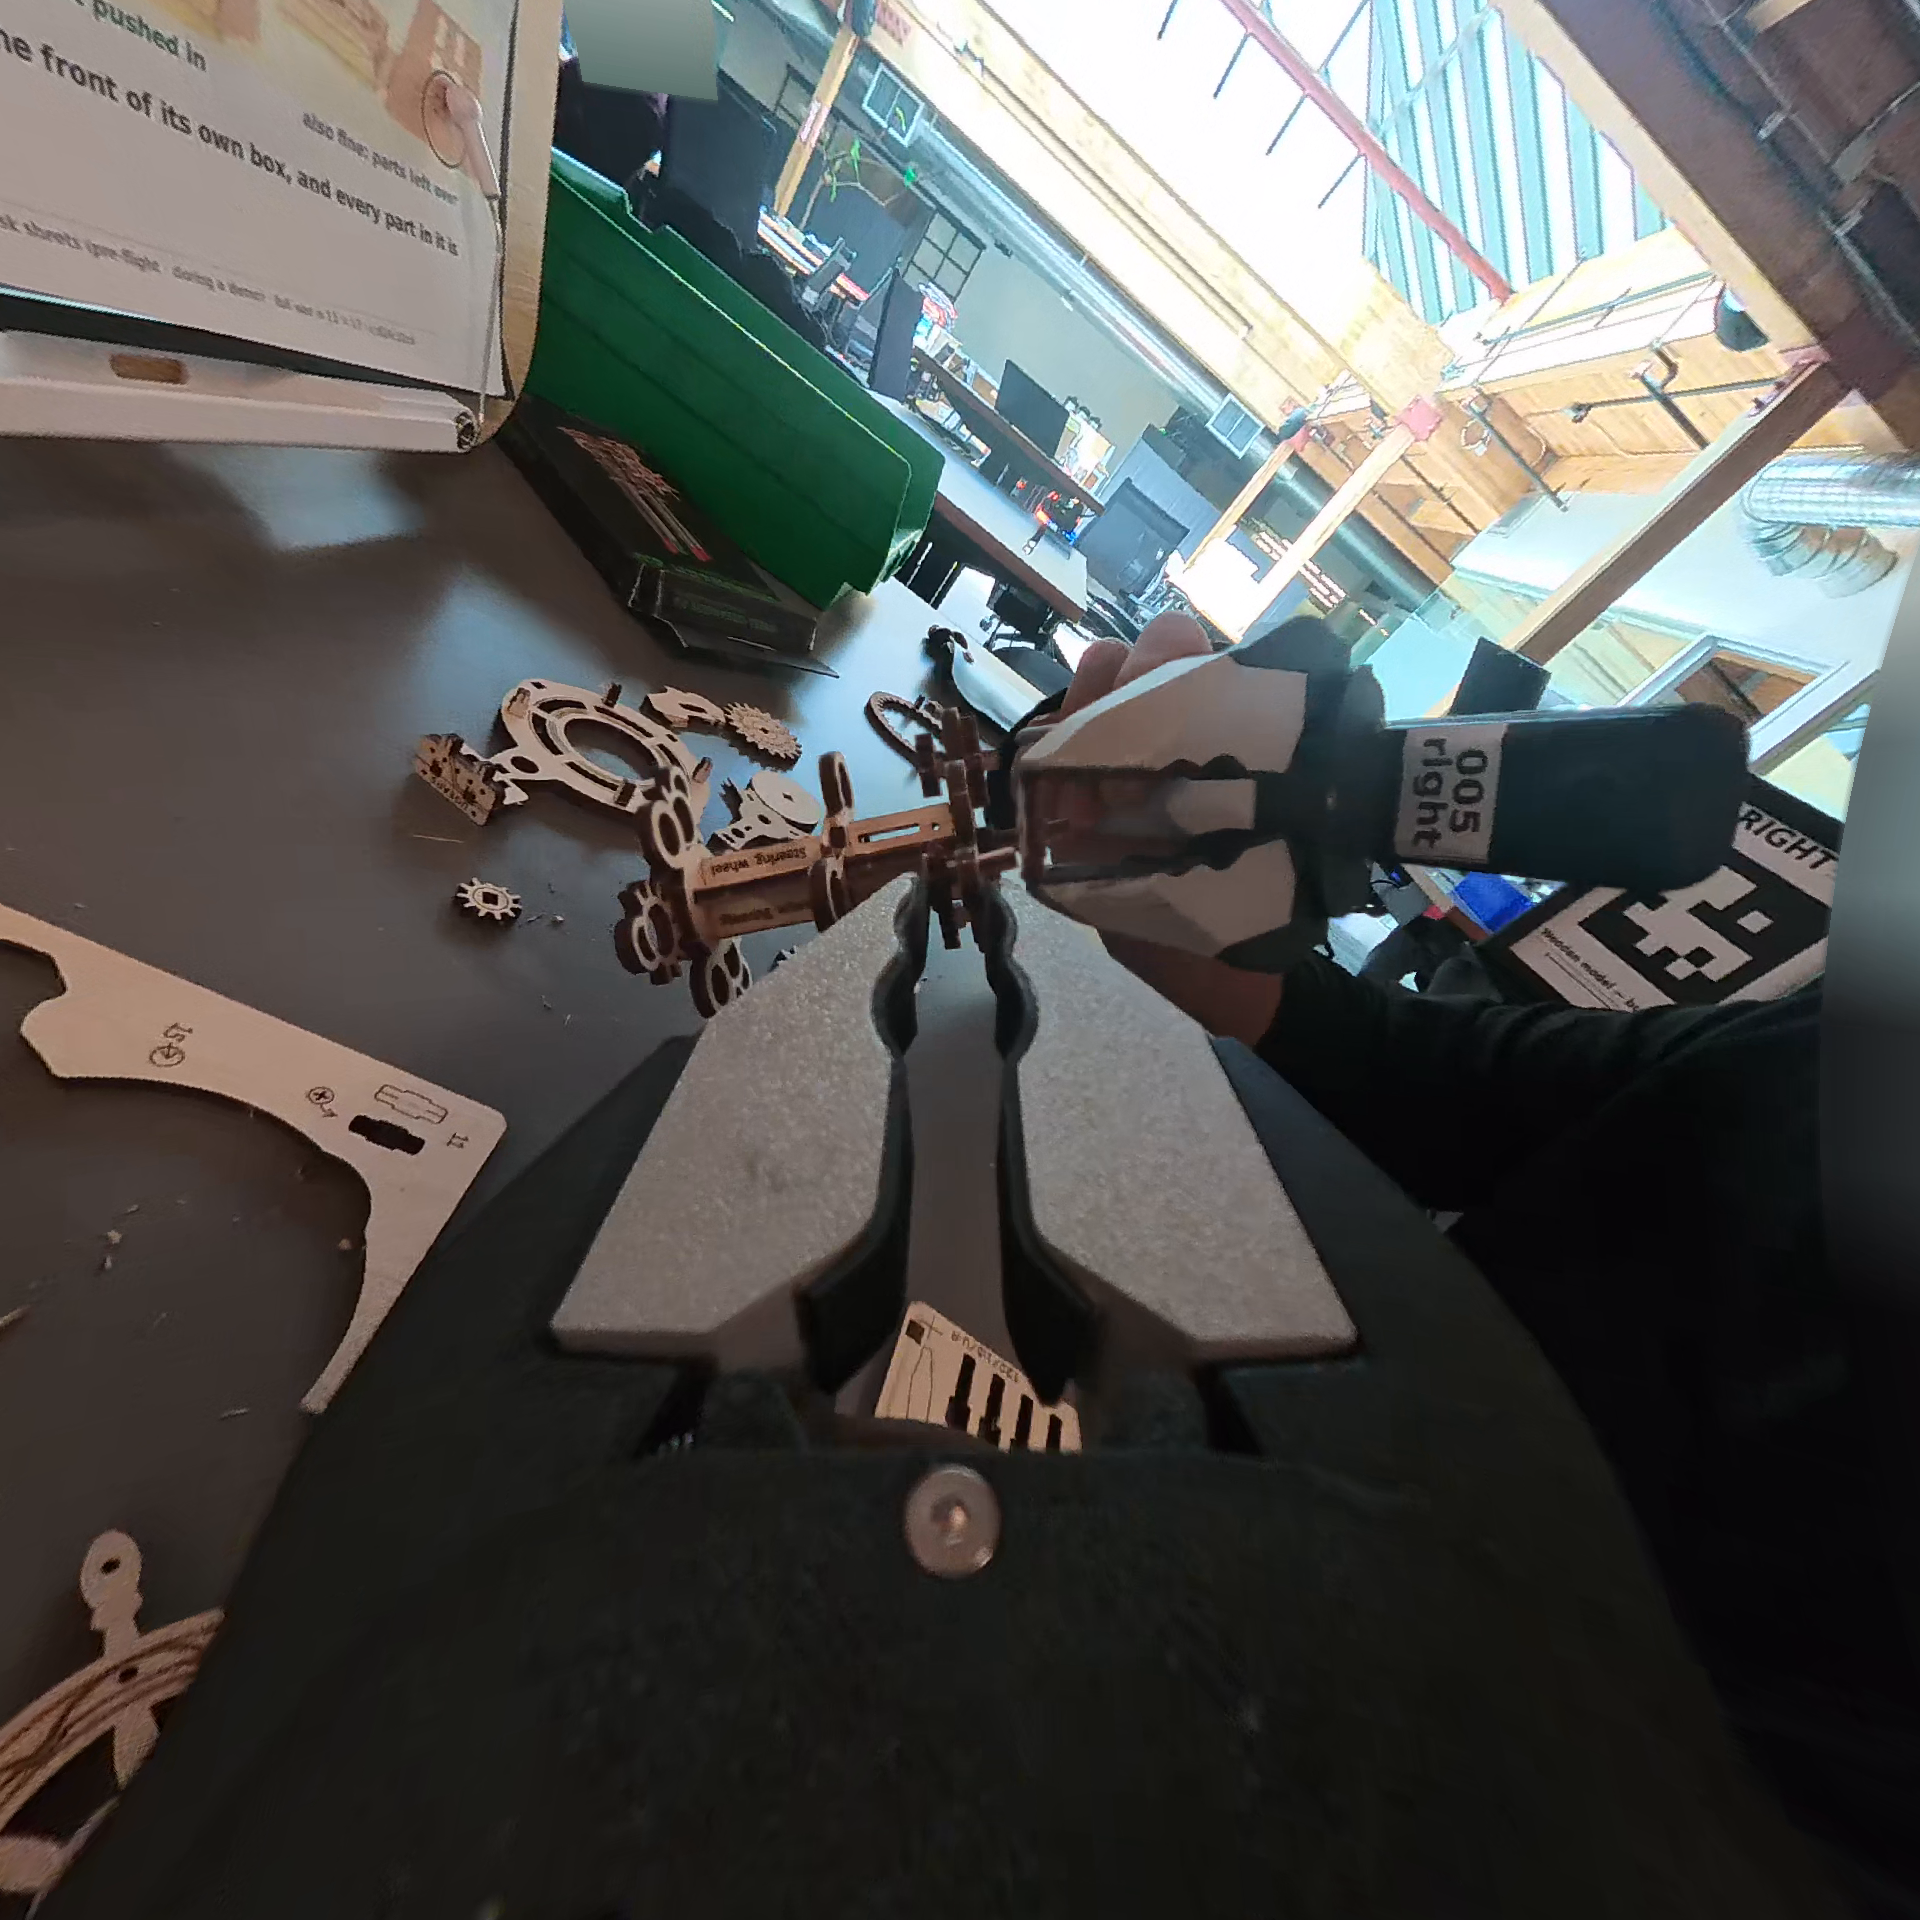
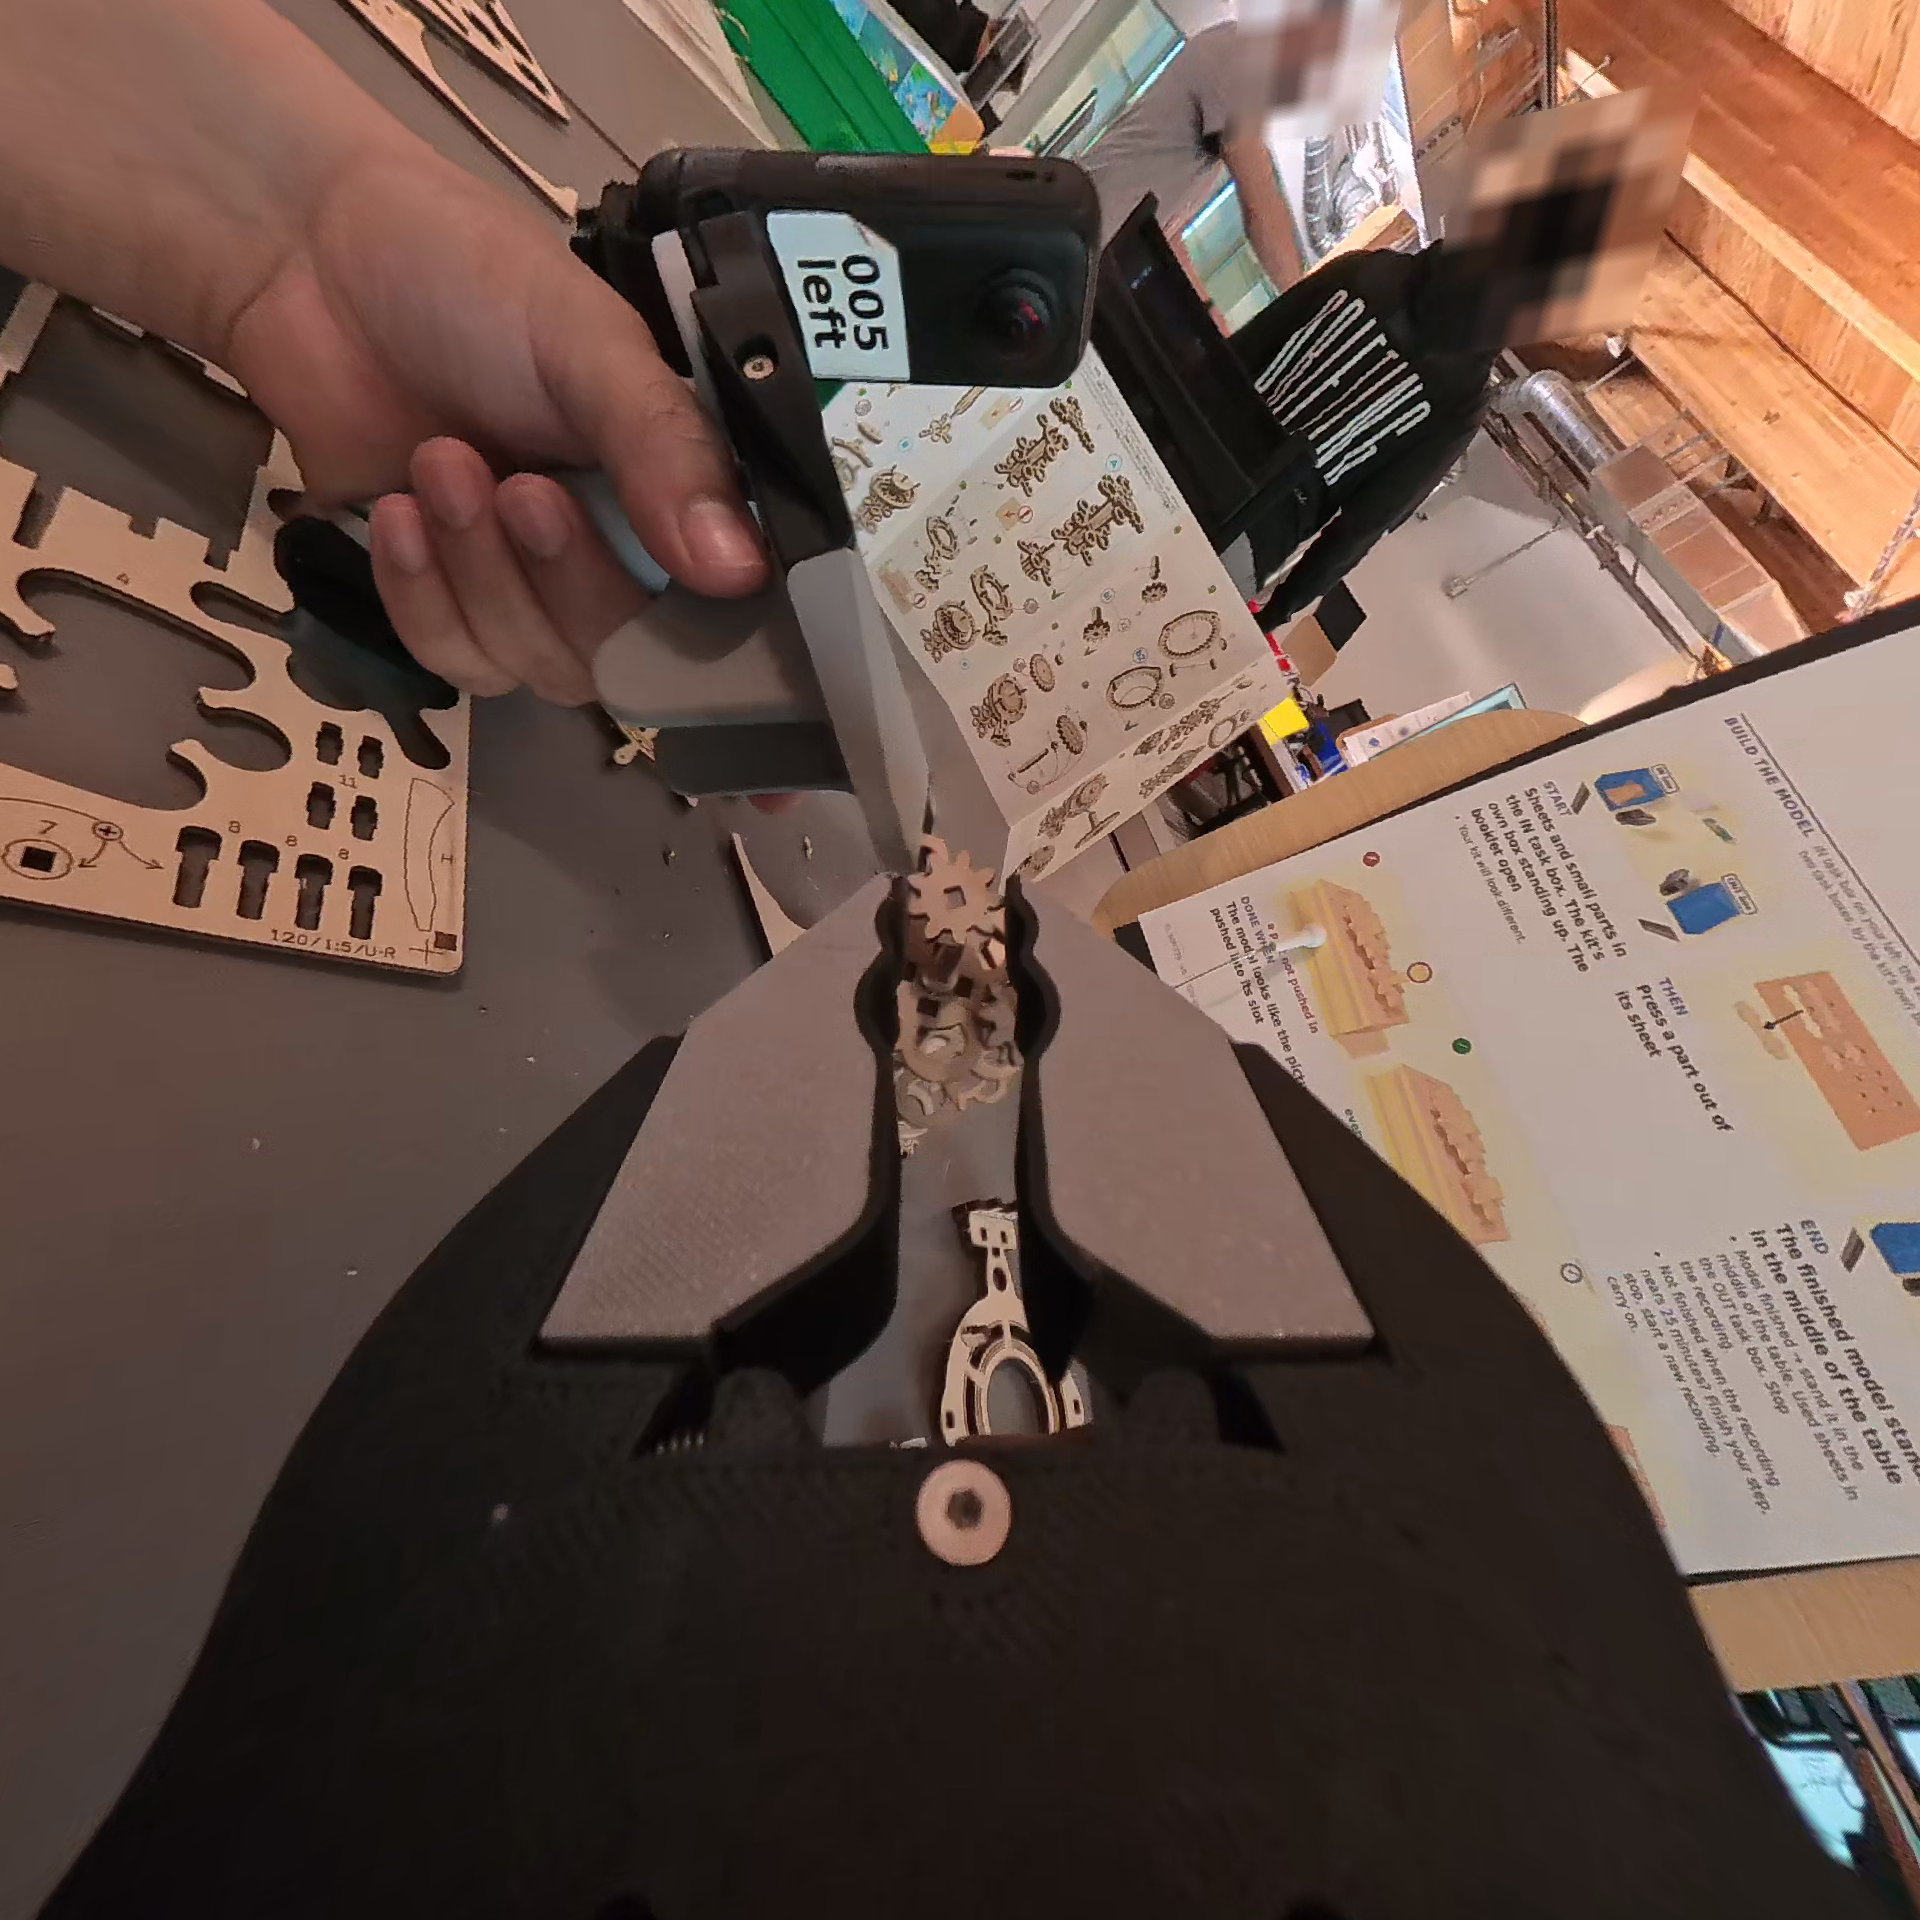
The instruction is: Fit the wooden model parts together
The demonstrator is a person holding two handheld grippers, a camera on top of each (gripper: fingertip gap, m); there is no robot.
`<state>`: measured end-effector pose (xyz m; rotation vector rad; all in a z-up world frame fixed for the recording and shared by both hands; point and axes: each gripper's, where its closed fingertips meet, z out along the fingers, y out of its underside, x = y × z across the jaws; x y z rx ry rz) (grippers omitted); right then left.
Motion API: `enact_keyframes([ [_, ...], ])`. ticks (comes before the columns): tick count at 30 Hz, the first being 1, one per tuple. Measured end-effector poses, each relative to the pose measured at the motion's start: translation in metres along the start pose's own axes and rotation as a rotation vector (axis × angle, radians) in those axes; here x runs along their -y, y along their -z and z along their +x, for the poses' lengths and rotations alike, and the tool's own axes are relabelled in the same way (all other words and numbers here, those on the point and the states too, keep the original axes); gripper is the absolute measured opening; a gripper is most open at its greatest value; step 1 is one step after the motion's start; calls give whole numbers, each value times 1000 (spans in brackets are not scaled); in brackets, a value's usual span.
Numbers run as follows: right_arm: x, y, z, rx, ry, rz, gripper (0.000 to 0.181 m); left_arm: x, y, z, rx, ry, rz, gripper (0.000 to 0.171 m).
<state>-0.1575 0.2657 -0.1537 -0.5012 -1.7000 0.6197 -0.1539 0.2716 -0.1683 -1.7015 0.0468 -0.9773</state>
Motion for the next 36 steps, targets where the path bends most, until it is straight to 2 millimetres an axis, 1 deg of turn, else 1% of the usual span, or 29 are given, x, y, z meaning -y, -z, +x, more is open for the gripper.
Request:
enact_keyframes([
  [14, 3, 0, -7, 39, -6, 21, 14, -1, -2, 4, -35, 18, -3, 7],
  [28, 3, 0, -6, 32, -23, 14, 14, -1, -2, 4, -24, 3, -1, 7],
  [30, 6, 2, -5, 24, -17, 31, 14, 1, -2, 1, 3, -29, 6, 7],
  [33, 16, 9, -5, 49, -52, 94, 14, 9, 3, -5, 50, -60, 52, 7],
  [36, 12, 14, -10, 126, -93, 106, 14, 17, 9, -14, 104, -65, 97, 7],
])
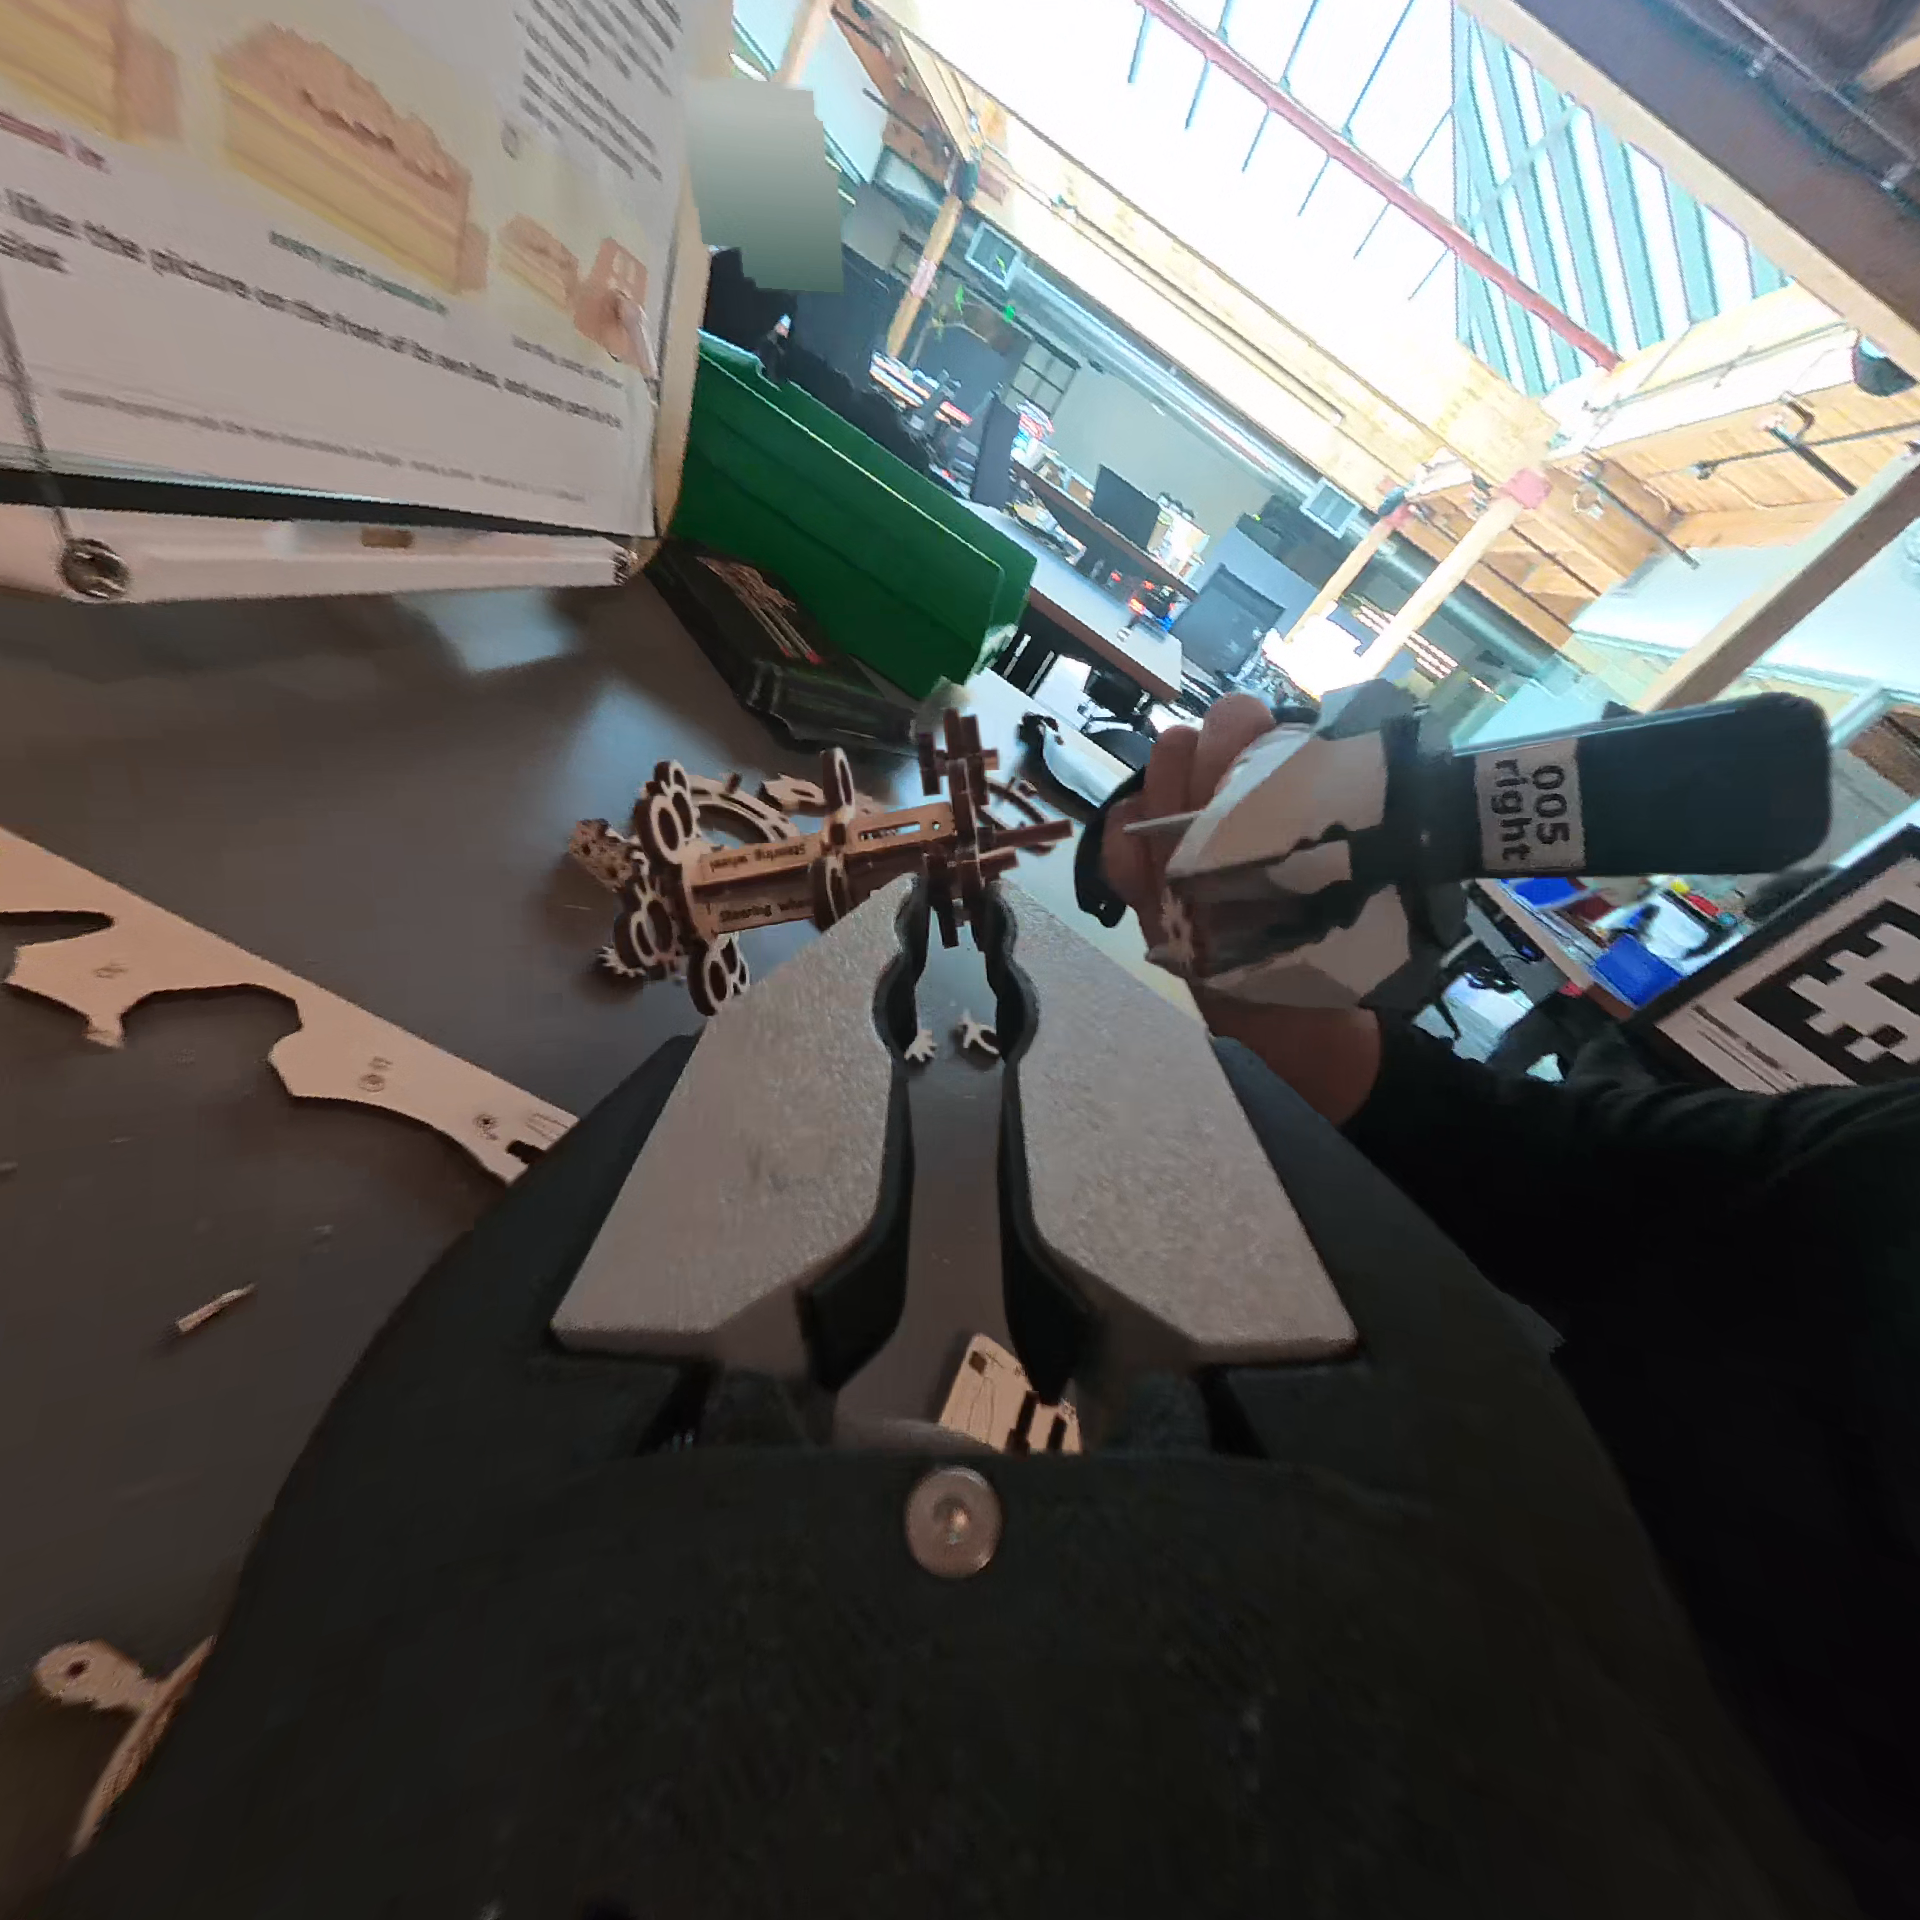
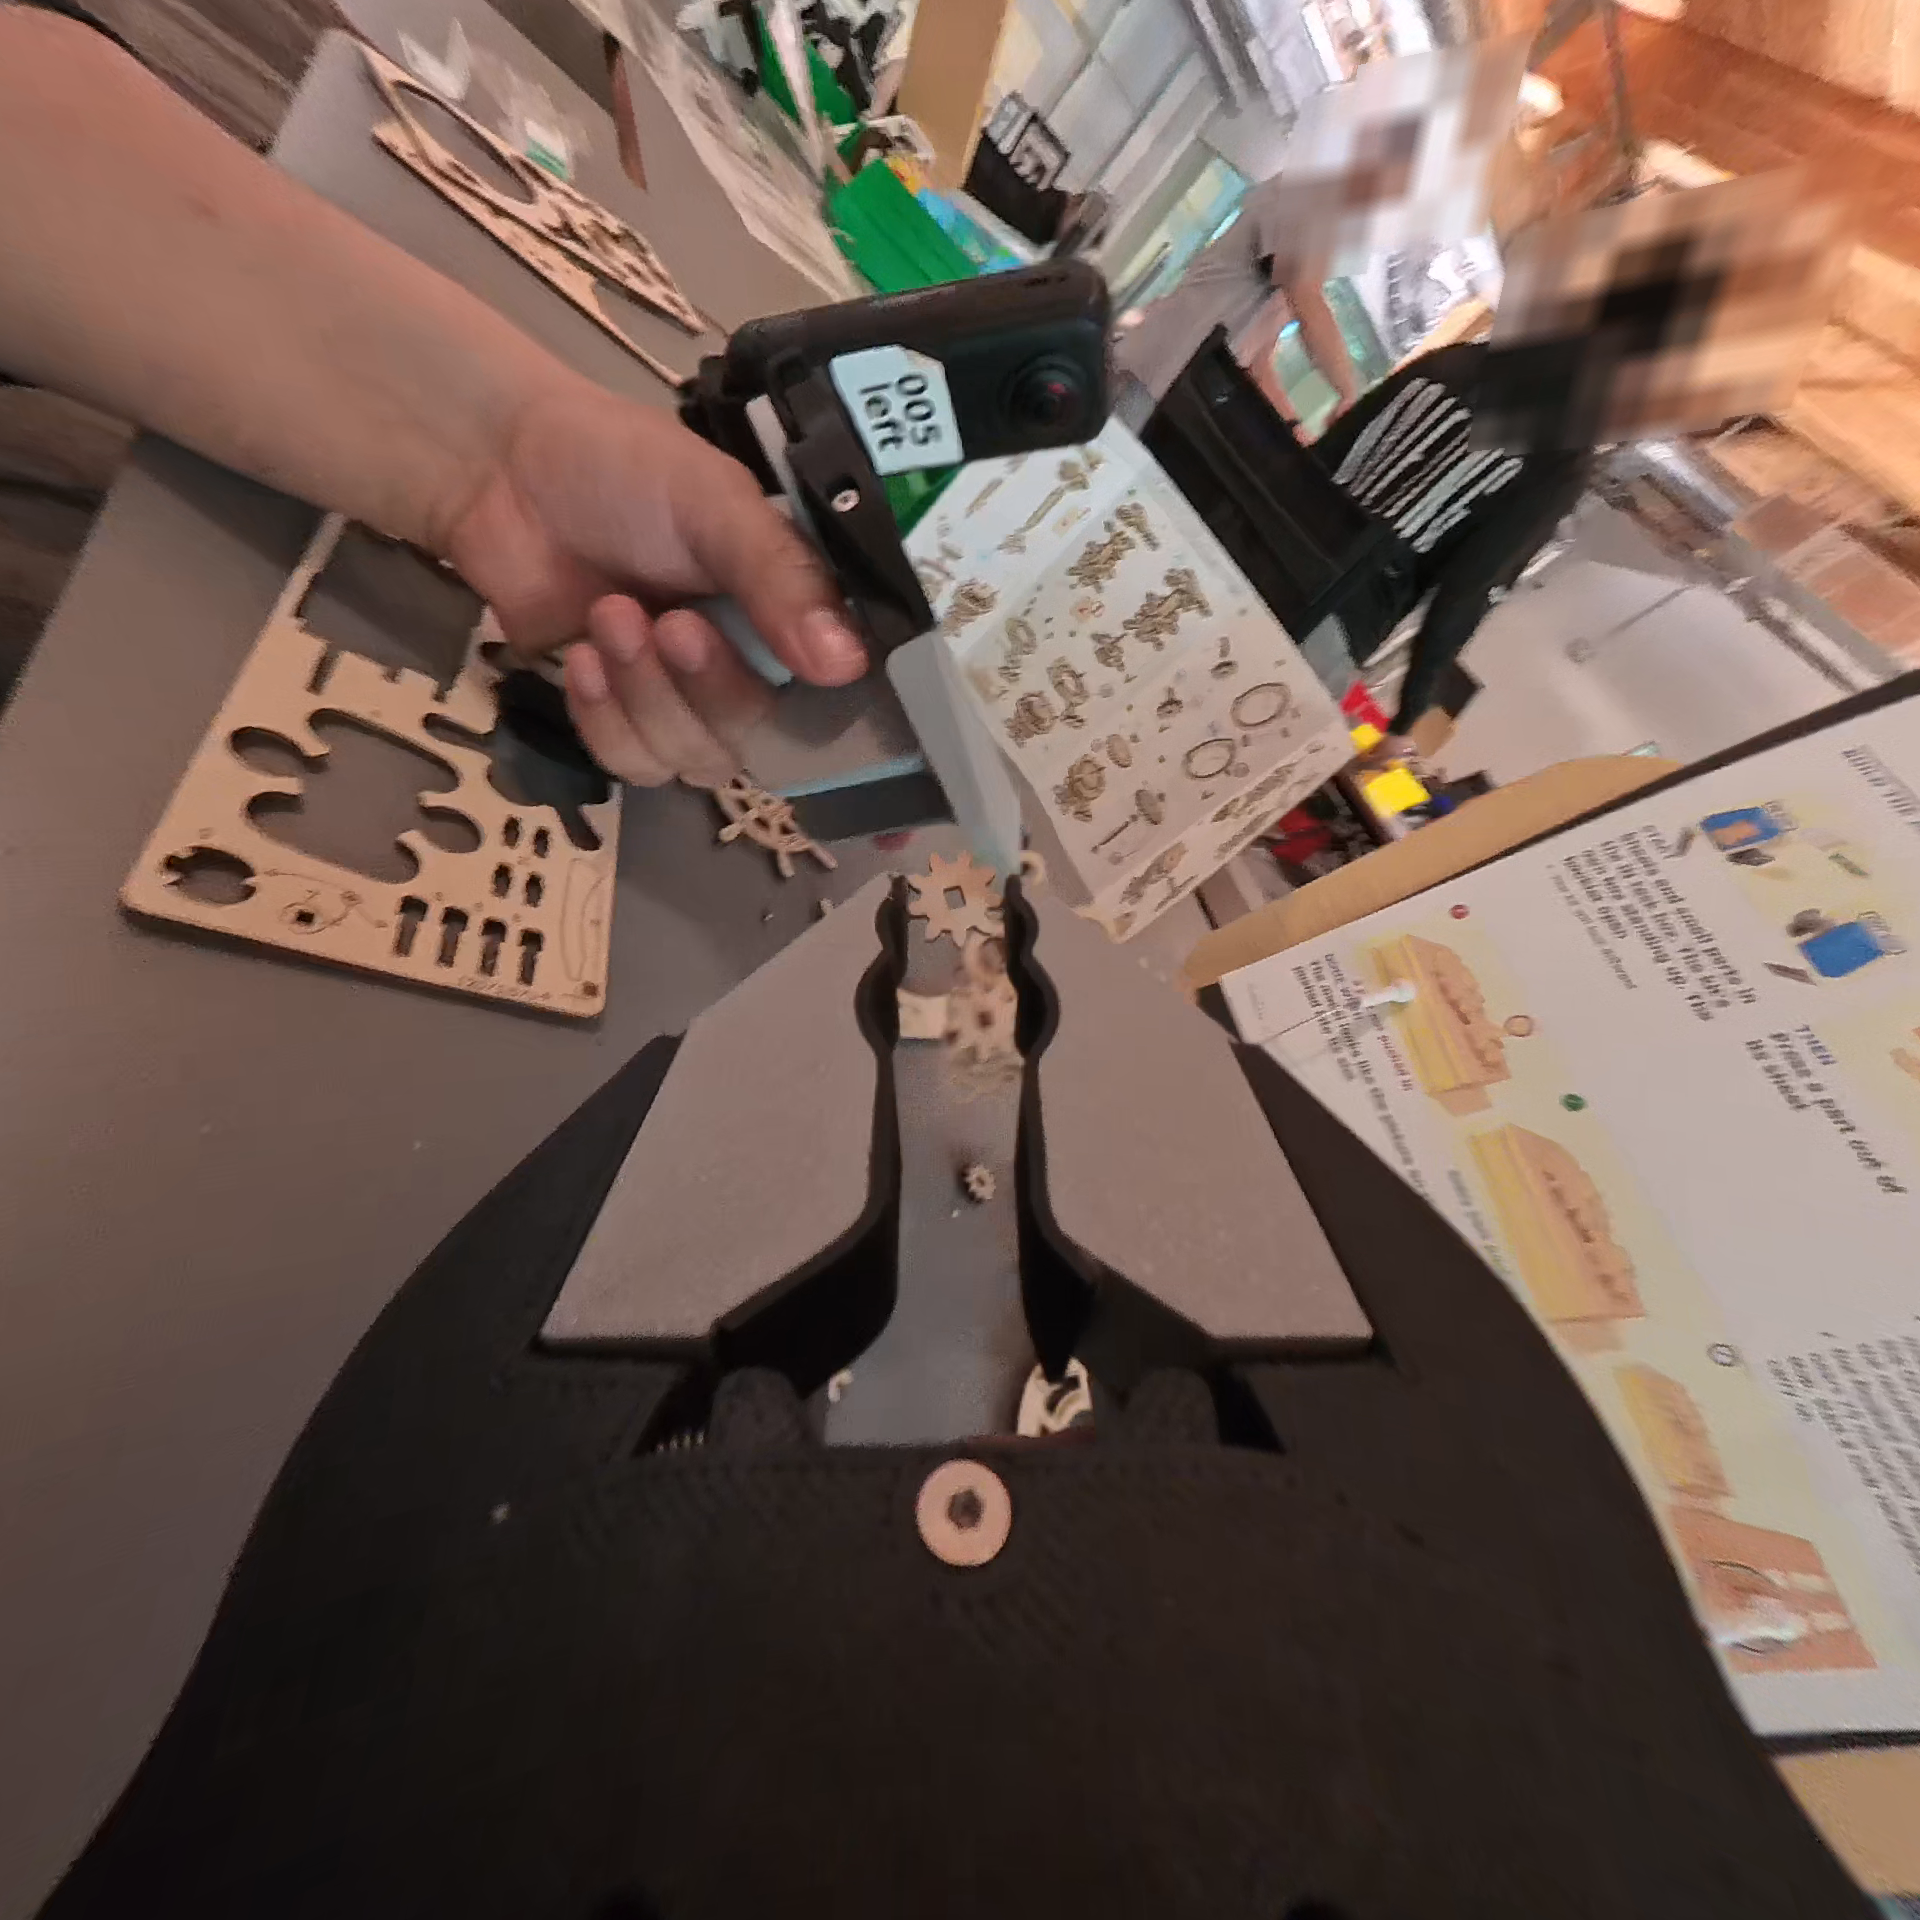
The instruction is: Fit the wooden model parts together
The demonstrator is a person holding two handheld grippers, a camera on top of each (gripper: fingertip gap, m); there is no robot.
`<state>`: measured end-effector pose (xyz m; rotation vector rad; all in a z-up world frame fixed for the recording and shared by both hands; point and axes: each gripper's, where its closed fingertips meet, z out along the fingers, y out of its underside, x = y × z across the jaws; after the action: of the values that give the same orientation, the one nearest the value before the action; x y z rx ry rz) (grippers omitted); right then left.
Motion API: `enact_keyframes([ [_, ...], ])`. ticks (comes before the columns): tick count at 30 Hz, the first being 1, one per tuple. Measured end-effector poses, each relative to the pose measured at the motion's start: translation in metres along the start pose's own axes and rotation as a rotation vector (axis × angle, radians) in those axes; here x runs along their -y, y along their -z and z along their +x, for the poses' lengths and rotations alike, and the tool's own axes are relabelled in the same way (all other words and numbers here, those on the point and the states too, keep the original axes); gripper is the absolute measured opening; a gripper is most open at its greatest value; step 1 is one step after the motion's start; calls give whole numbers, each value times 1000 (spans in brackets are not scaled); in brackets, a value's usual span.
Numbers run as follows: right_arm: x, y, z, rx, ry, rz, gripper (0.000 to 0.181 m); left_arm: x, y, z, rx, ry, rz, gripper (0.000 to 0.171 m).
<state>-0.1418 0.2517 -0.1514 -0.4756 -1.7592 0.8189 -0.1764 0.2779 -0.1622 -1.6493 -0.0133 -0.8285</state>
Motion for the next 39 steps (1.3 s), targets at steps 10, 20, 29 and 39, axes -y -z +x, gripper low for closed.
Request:
enact_keyframes([
  [10, -58, -3, -70, 430, -86, -255, 15, 0, 1, -3, 8, 19, -1, 7],
  [20, -19, -2, -4, 182, -181, -78, 5, -6, -3, 0, -3, 16, -38, 7],
  [29, -23, -33, 19, 111, 28, -283, 3, -6, -3, -2, 19, 8, -39, 7],
  [39, -29, -34, 16, 93, 132, -281, 0, -8, -4, -6, 96, -80, -61, 7],
])
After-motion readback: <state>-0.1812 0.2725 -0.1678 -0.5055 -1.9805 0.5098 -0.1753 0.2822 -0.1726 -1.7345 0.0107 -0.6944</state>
